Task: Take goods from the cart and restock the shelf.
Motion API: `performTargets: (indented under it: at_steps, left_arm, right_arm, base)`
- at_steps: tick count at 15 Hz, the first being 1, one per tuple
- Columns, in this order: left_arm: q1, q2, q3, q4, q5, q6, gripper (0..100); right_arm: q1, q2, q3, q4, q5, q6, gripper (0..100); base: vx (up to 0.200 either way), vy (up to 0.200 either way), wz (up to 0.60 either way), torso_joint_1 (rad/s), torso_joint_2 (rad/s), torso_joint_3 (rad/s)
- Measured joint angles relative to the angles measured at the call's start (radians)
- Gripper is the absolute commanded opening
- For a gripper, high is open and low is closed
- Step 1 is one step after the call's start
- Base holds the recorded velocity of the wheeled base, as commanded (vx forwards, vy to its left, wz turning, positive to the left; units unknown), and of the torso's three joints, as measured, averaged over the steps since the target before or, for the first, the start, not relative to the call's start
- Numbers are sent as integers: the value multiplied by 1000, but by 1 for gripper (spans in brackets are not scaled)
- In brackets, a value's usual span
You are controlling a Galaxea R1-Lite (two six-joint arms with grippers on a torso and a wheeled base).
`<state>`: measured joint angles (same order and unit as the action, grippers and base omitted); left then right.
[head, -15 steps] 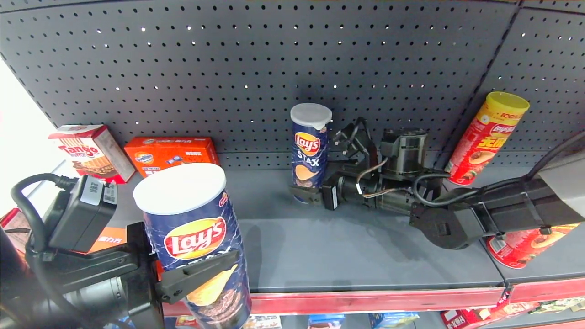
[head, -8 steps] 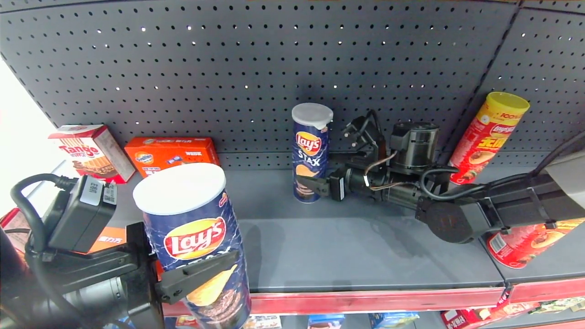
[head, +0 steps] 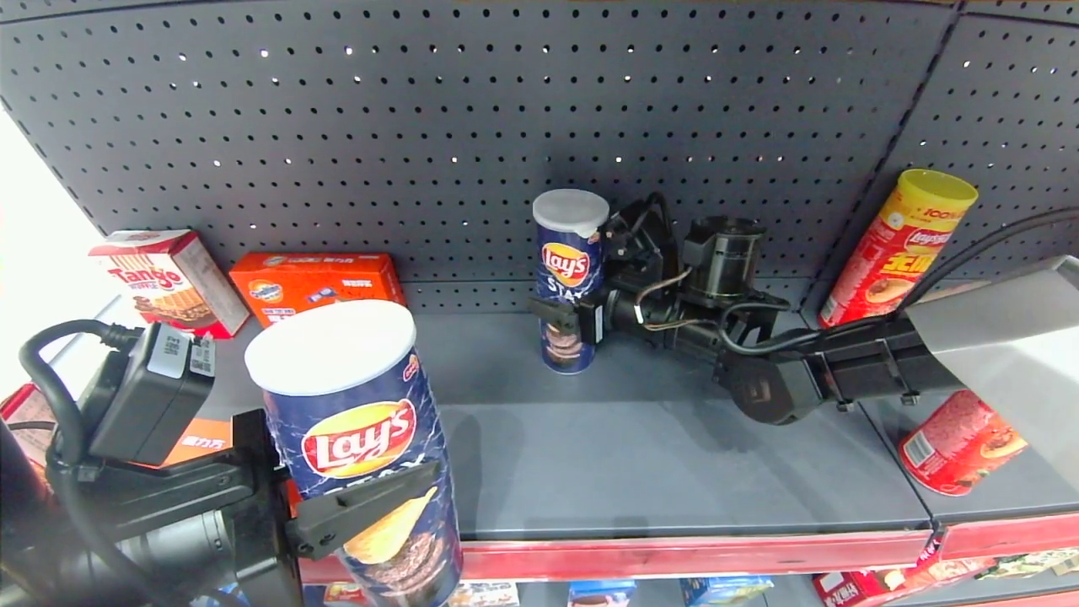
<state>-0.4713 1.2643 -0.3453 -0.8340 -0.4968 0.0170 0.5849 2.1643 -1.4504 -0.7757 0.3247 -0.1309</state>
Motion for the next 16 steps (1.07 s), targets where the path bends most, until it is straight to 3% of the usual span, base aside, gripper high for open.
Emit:
performTargets:
  at_steps: [5,9,16]
  left_arm:
    - [0,0,0,0,0,0,0]
    - [1,-4,3,0,0,0,0]
    - [0,-14,3,0,0,0,0]
  right_arm:
    - [-4,20,10,-17,1,-5,0]
    - [3,-31,90,-22,47,-7,0]
    - [46,-301,465,-110,175,-39,0]
  base:
    - [0,0,0,0,0,0]
    - [0,0,0,0,0,0]
    - [0,0,0,0,0,0]
